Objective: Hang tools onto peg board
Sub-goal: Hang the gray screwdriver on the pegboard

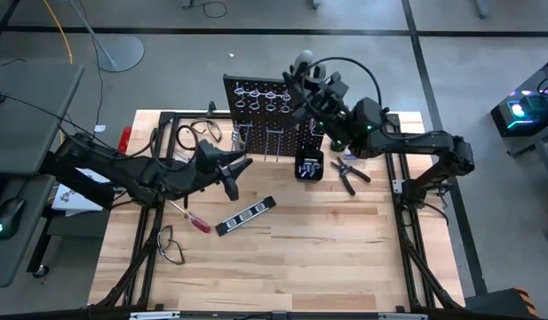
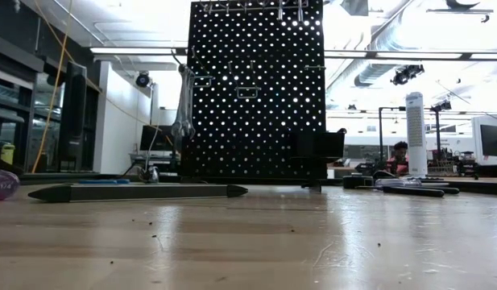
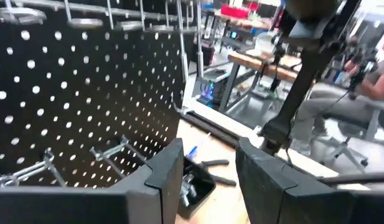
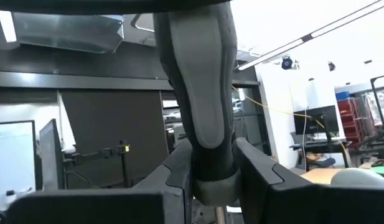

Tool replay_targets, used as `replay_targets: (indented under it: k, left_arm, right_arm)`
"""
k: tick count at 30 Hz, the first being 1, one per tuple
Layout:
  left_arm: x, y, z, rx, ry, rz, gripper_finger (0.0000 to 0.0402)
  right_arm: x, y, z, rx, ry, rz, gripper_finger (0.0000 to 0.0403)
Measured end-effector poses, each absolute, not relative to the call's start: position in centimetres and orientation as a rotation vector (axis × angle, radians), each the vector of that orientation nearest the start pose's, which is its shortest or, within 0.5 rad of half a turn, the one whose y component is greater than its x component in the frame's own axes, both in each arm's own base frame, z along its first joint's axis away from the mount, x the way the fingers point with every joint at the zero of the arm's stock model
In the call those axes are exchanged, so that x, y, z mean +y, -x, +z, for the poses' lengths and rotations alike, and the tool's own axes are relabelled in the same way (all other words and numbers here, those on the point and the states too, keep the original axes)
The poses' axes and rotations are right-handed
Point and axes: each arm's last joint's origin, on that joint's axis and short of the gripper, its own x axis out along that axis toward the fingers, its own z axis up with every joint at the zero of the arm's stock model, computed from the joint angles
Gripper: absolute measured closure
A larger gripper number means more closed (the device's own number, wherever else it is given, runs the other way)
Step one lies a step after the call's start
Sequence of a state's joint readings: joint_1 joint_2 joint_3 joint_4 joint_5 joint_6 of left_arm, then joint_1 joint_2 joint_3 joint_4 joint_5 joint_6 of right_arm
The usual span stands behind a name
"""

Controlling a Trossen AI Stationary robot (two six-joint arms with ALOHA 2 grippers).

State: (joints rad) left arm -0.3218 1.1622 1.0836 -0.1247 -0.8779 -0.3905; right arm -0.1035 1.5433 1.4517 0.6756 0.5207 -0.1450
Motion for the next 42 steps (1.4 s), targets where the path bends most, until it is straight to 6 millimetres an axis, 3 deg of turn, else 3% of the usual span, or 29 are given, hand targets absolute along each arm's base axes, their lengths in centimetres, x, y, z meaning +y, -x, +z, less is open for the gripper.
replay_targets:
  k: [10, 26, 34, 42]
  left_arm:
    - [-5.8, -24.4, 37.6, -0.009, 0.311, 0.567, 0.0273]
    - [-5.8, -24.4, 37.8, -0.031, 0.343, 0.565, 0.0273]
    - [-5.8, -24.4, 37.8, -0.036, 0.375, 0.552, 0.0273]
    - [-5.9, -24.4, 37.9, -0.041, 0.379, 0.546, 0.0273]
  right_arm:
    - [-5.1, -33.4, 46.0, -0.557, 0.082, -0.66, 0.0335]
    - [-5.6, -34.2, 44.2, -0.391, -0.046, -0.708, 0.0335]
    - [-5.7, -34.1, 43.8, -0.354, -0.142, -0.737, 0.02]
    - [-4.6, -34.2, 43.8, -0.368, -0.159, -0.702, 0.0183]
